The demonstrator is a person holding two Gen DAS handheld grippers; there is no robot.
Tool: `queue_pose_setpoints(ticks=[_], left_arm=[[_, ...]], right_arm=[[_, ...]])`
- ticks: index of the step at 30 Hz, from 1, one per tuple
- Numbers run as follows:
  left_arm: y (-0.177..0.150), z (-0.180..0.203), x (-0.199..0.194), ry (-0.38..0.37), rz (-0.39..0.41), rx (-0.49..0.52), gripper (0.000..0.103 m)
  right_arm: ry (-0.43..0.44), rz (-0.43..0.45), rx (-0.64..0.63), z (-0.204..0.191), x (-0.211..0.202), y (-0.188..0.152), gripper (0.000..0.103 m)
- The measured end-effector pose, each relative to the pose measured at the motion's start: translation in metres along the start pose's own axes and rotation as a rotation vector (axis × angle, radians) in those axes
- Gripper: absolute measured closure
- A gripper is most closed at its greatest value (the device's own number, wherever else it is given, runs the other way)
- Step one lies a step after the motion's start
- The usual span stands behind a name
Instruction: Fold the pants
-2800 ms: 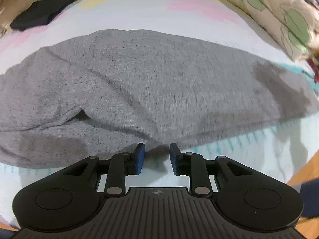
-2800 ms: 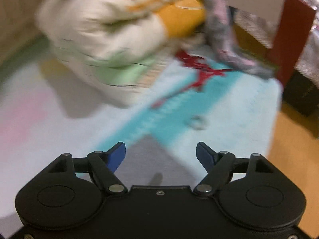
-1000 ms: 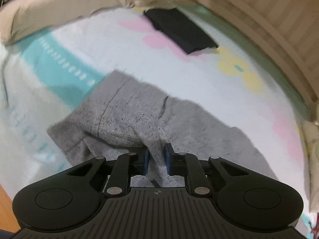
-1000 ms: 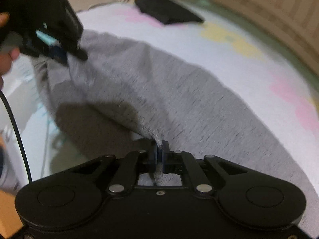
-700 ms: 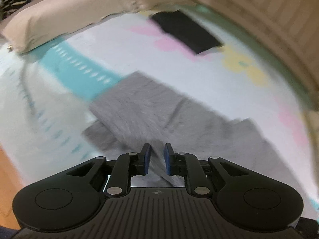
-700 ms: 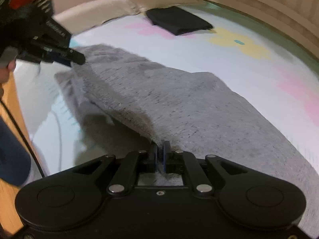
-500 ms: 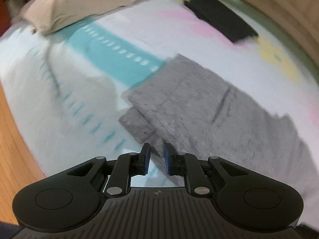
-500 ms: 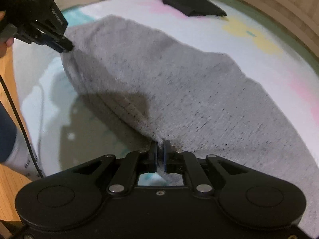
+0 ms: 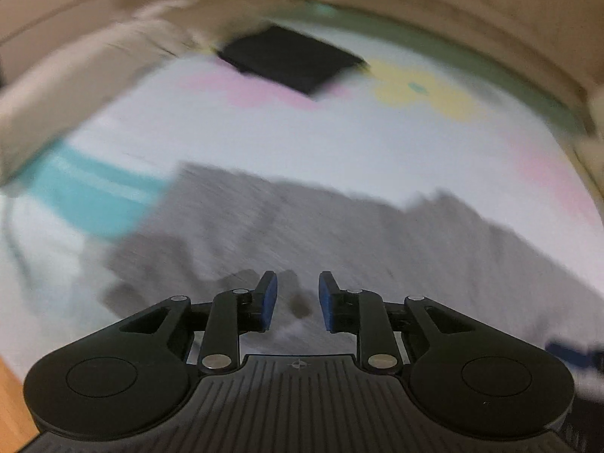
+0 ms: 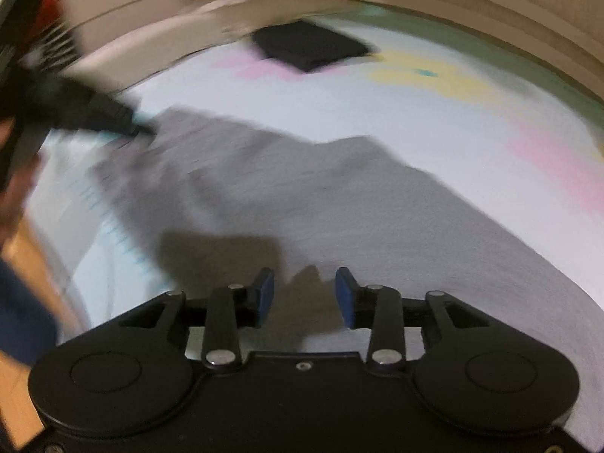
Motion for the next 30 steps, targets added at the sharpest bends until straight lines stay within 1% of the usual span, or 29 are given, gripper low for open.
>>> queue_pose_setpoints(ticks=[1,3,5,6,7,9,10,13,16,17,19,20,21,23,24,27,29,30], left_arm=[[-0.005,0.009,0.006,-0.015,-0.027,0.028,0.079],[-0.018,0.022,0.013,-0.043,-0.073,0.088,0.079],[-0.036,0.030,0.018,-0.062,-0.138,0.150,0.079],[-0.042,0.032,0.018,-0.056,-0.149,0.180,0.079],[-0.048,0.035,0.014,-0.041,-0.138,0.223,0.079],[-0.052,0.037,0.009,-0.029,-0.140,0.268,0.079],[-0.053,0.037,0.009,-0.030,-0.142,0.266,0.079],[-0.049,0.032,0.011,-0.045,-0.154,0.220,0.079],[-0.044,0.030,0.004,-0.048,-0.145,0.203,0.079],[-0.040,0.033,0.001,-0.044,-0.132,0.199,0.079],[-0.033,0.035,-0.009,-0.033,-0.101,0.186,0.079],[-0.027,0.037,-0.014,-0.026,-0.080,0.182,0.078],[-0.021,0.040,-0.018,-0.025,-0.061,0.181,0.076],[-0.003,0.048,-0.022,-0.031,-0.038,0.197,0.071],[0.006,0.053,-0.021,-0.040,-0.034,0.211,0.070],[0.037,0.069,-0.009,-0.057,-0.027,0.238,0.065],[0.060,0.083,0.004,-0.078,-0.021,0.250,0.061],[0.070,0.089,0.012,-0.086,-0.023,0.256,0.060]], right_arm=[[-0.035,-0.002,0.028,0.010,0.004,0.001,0.056],[-0.100,-0.044,0.083,0.029,0.016,-0.003,0.056],[-0.126,-0.109,0.119,0.040,0.029,-0.014,0.056],[-0.130,-0.143,0.118,0.041,0.034,-0.021,0.055],[-0.123,-0.168,0.111,0.039,0.036,-0.028,0.055],[-0.122,-0.130,0.088,0.032,0.029,-0.036,0.054],[-0.113,-0.133,0.060,0.026,0.026,-0.040,0.055],[-0.099,-0.121,0.019,0.018,0.018,-0.042,0.056],[-0.067,-0.151,0.030,0.026,0.010,-0.033,0.056],[-0.068,-0.141,0.054,0.032,0.004,-0.030,0.055],[-0.101,-0.088,0.130,0.052,-0.008,-0.021,0.044],[-0.125,-0.065,0.167,0.062,-0.011,-0.018,0.027],[-0.159,-0.042,0.215,0.074,-0.015,-0.015,0.015],[-0.248,-0.026,0.312,0.098,-0.017,-0.014,0.014],[-0.272,-0.037,0.357,0.107,-0.016,-0.017,0.014],[-0.305,-0.140,0.468,0.125,-0.002,-0.034,0.015],[-0.320,-0.216,0.514,0.131,0.009,-0.050,0.015],[-0.328,-0.242,0.525,0.131,0.014,-0.057,0.013]])
Point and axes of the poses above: each gripper's, at about its wrist camera, not at the fingertips, and x roughly the way its jaws point, z to its right, y to its top, the point moved 7 cm from there along x, roughly the way its jaws point, and after that the axes turned 9 degrees about x, right-handed, at the moved point
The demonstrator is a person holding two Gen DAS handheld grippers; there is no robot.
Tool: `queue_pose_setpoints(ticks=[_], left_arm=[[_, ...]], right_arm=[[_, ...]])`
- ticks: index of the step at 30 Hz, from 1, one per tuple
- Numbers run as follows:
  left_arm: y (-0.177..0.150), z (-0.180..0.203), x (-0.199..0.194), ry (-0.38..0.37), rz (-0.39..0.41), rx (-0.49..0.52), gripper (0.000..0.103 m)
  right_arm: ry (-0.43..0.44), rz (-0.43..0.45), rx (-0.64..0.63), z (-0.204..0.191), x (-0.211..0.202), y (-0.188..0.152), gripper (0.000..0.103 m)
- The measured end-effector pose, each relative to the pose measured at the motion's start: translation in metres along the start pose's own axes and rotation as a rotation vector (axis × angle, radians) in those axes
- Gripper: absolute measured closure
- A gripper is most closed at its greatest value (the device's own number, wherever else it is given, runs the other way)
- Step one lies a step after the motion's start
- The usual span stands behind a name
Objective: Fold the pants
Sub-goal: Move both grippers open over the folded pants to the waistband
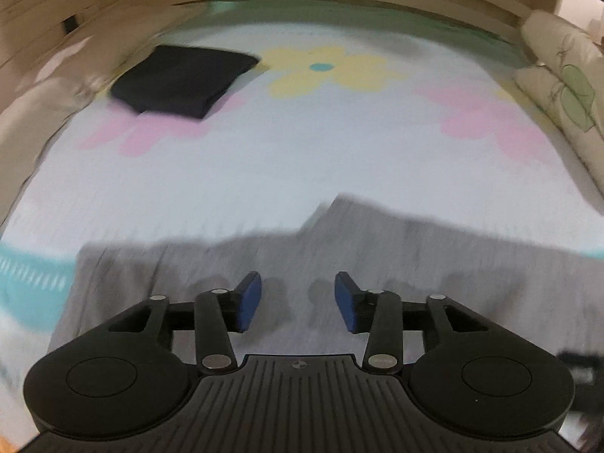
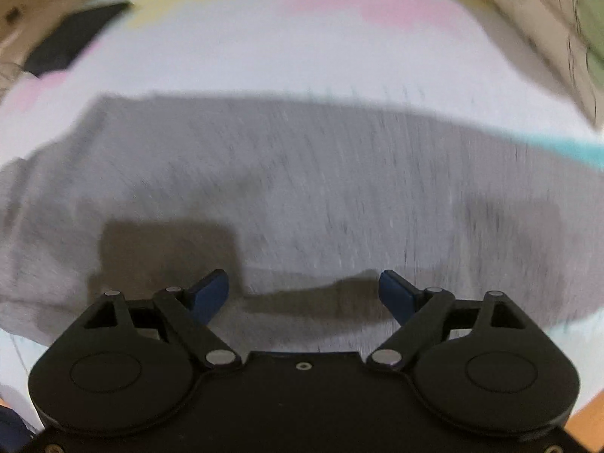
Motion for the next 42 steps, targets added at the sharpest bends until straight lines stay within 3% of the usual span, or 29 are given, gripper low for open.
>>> queue_pose_setpoints(ticks=[3,9,14,21,27,33,42], left_arm=[[0.034,0.011,0.026,-0.022,-0.011,0.019,0.058],[0.075,0.037,0.088,-0.070,-0.124,0.083,0.058],[0.076,0.054,0.129,-0.039,-0.267,0.218,0.058],[0.052,0.068,0.143,-0.038,-0.392,0.345,0.058],[0.021,0.073,0.107,-0.072,-0.365,0.431,0.058],[-0.013,0.075,0.100,-0.103,-0.360,0.413,0.057],[-0.014,0.076,0.087,-0.049,-0.277,0.415,0.058]], right_arm=[[-0.038,0.078,-0.060,-0.002,0.004,-0.012,0.002],[-0.068,0.142,-0.087,-0.008,0.006,-0.026,0.001],[-0.052,0.097,-0.057,-0.004,0.006,-0.023,0.001],[-0.045,0.108,-0.067,-0.002,0.007,-0.019,0.001],[-0.043,0.111,-0.066,-0.002,0.008,-0.021,0.001],[-0.050,0.117,-0.065,-0.001,0.008,-0.022,0.001],[-0.051,0.127,-0.068,-0.003,0.008,-0.025,0.001]])
Point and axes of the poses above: each gripper's, at about its wrist camera, not at the fingertips, and x roughly the way its jaws point, z to its right, y to its top, the point moved 7 cm from there along x, roughly the way its jaws point, and after that the axes turned 9 degrees about x, right-handed, at the moved point
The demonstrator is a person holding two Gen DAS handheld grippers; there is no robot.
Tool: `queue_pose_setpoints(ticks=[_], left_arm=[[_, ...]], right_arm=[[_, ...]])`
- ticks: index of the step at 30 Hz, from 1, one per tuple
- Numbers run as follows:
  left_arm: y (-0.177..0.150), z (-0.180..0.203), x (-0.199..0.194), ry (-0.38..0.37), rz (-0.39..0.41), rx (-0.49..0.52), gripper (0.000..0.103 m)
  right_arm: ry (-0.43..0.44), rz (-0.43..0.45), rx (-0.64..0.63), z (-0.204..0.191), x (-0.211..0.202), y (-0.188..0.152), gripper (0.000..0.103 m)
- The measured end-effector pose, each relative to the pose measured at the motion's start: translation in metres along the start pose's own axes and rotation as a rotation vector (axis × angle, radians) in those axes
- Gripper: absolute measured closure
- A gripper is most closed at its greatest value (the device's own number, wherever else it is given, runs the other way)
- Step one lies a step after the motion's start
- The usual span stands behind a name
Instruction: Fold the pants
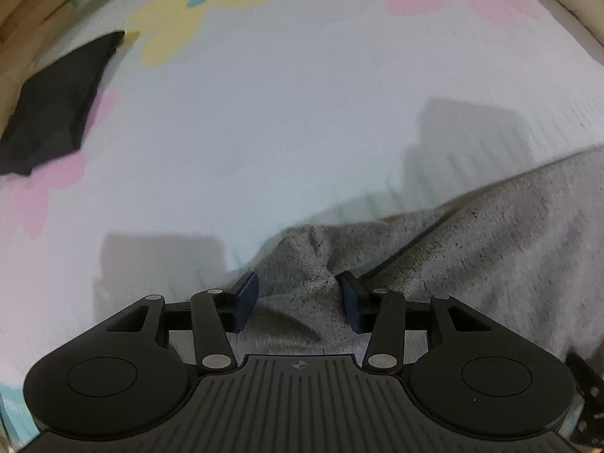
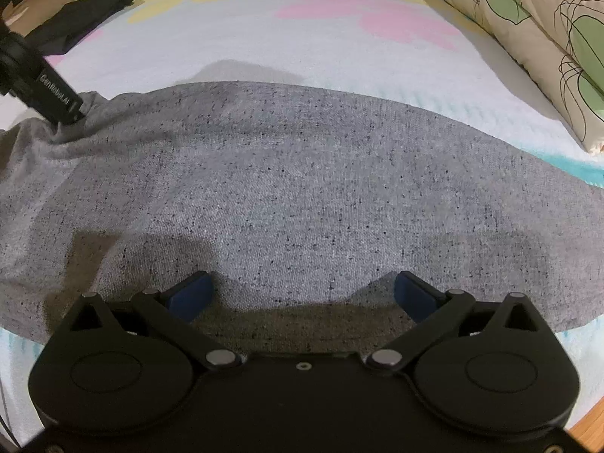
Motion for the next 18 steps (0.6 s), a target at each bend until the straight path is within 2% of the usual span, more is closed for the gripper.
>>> queue_pose_setpoints(ticks=[6,10,11,12,14,15,18], left_arm=[[0.010,0.005,-0.001,0.009,-0.022,0.001,0.058],[0.021,-0.010,0.000,-0.019,-0.043,-0.078,0.058],[0.020,-0.013,0.001,-0.031,-0.042,-0.105,0.061],[0.019,-0.015,0.001,-0.044,-0.037,-0.124,0.071],[0.017,-0.018,0.000,-0.055,-0.036,-0.146,0.080],[0.016,-0.019,-0.002,-0.056,-0.025,-0.160,0.087],[0.015,-0.022,-0.009,-0.032,0.002,-0.168,0.092]], right_arm=[[0.003,0.004,0.001,0.000,0.001,-0.002,0.001],[0.001,0.006,0.000,0.000,0.002,-0.004,0.001],[0.000,0.007,0.001,0.000,0.001,-0.004,0.001],[0.001,0.007,0.001,0.001,0.001,-0.004,0.001],[0.001,0.007,0.001,0.001,0.000,-0.004,0.001],[0.001,0.007,0.001,0.001,0.000,-0.004,0.001],[0.001,0.007,0.002,0.000,0.000,-0.004,0.001]])
Point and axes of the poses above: each gripper's, at about its wrist camera, not at the fingertips, and x roughly the way its jaws point, z to its right, y to its top, the point moved 7 cm from there along x, roughly the way its jaws point, and after that the axes turned 9 degrees about x, right-handed, at the moved point
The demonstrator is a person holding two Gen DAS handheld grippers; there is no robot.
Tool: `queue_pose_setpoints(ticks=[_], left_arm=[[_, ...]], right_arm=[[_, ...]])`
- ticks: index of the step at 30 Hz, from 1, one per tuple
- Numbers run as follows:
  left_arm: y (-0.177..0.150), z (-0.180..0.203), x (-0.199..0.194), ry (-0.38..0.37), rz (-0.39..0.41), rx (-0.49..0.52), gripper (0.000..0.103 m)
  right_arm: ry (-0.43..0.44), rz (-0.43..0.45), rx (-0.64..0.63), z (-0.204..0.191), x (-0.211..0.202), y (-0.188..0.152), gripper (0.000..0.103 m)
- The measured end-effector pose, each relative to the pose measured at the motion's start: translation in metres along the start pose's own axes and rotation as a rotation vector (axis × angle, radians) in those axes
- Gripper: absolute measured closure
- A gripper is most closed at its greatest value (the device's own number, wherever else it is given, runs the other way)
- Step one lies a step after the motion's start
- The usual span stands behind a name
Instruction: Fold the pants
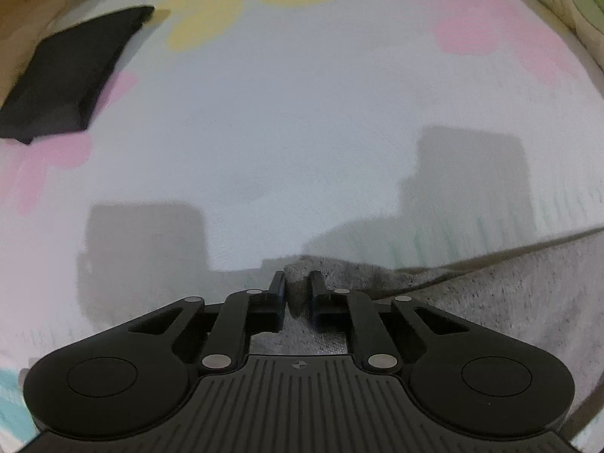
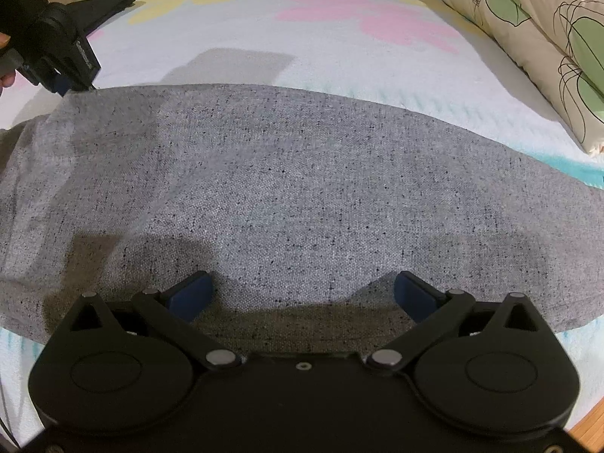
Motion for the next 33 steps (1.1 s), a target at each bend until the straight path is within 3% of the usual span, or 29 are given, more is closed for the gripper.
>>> queue_pose_setpoints(ticks=[5,9,10,12,16,20,26,28,33], left_arm=[[0.002,0.000,-0.003,0.035,0.023,-0.033,0.093],[0.013,-0.005,0.007,0.048,0.032,-0.077,0.088],[0.022,-0.010,0.007,0.067,0.050,-0.089,0.088],[0.031,-0.018,0.001,0.136,0.081,-0.098,0.077],[0.034,-0.023,-0.025,0.219,0.131,-0.068,0.076],[0.000,-0.014,-0.056,0.169,0.188,-0.053,0.073],[-0.058,-0.014,-0.058,0.110,0.159,-0.158,0.073],[-0.063,-0.010,-0.049,0.081,0.137,-0.154,0.073],[-0.044,-0.024,-0.023,0.125,0.158,-0.186,0.073]], right_arm=[[0.001,0.001,-0.002,0.000,0.000,0.000,0.001],[0.000,0.005,-0.003,-0.002,-0.004,0.001,0.001],[-0.002,0.006,-0.003,-0.002,-0.004,0.001,0.001],[-0.003,0.007,-0.003,-0.003,-0.004,0.000,0.001],[-0.004,0.008,-0.003,-0.004,-0.005,0.000,0.001],[-0.004,0.003,-0.003,-0.005,-0.006,0.002,0.001],[-0.007,0.019,-0.012,-0.005,-0.007,0.000,0.001],[-0.008,0.030,-0.022,-0.006,-0.007,-0.001,0.001],[-0.011,0.047,-0.037,-0.008,-0.007,-0.002,0.001]])
Point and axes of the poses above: each gripper's, at about its wrist camera, not at the fingertips, and x roughly the way its jaws point, z to its right, y to its top, the point moved 7 cm from there along x, roughly the way its jaws point, and after that the axes turned 9 degrees about x, right-handed, at the moved point
